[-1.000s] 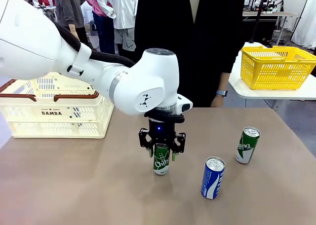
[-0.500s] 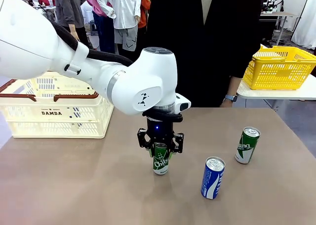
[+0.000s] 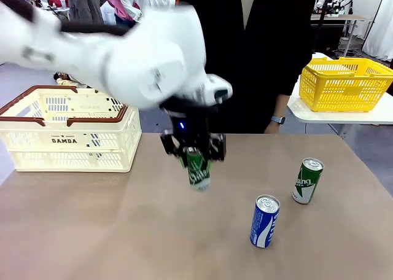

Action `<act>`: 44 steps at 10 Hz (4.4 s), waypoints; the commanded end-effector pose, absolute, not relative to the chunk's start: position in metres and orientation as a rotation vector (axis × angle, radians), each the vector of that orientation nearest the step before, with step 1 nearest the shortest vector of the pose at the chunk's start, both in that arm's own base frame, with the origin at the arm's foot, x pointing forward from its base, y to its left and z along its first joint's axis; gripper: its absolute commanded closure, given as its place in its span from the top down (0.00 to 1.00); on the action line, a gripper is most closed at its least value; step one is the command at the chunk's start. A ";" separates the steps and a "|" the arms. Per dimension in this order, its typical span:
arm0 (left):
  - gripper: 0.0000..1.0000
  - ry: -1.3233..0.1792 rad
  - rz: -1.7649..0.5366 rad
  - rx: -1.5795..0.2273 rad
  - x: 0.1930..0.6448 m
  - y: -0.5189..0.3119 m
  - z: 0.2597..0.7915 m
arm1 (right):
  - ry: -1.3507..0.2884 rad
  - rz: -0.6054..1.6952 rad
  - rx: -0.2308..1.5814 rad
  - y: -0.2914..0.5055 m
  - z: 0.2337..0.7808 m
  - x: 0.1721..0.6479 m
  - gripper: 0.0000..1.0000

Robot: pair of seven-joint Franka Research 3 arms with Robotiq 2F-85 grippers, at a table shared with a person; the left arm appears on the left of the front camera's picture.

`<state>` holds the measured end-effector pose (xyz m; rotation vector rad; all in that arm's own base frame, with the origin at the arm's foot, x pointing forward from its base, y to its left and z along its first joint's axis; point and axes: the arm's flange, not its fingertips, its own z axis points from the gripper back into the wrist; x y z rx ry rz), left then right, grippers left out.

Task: Place the drinks into the Shopping basket.
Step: Pick up one drink and place it into the Shopping basket.

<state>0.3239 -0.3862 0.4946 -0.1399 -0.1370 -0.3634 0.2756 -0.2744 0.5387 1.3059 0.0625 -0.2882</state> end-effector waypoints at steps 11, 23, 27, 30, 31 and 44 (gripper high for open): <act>0.00 -0.276 -0.336 -0.214 0.268 -0.286 0.620 | 0.070 -0.293 1.311 -0.273 0.543 0.275 1.00; 0.00 -0.414 0.398 -0.145 0.507 -0.022 0.622 | 0.070 -0.293 1.311 -0.273 0.543 0.275 1.00; 0.00 -0.345 0.362 -0.174 0.535 -0.020 0.609 | 0.070 -0.293 1.311 -0.273 0.543 0.275 1.00; 0.00 -0.267 0.341 -0.193 0.565 0.024 0.588 | 0.070 -0.293 1.311 -0.273 0.543 0.275 1.00; 0.00 -0.262 0.397 -0.160 0.574 0.034 0.573 | 0.070 -0.293 1.311 -0.273 0.543 0.275 1.00; 1.00 -0.090 0.386 -0.088 0.616 0.052 0.435 | 0.070 -0.293 1.311 -0.273 0.543 0.275 1.00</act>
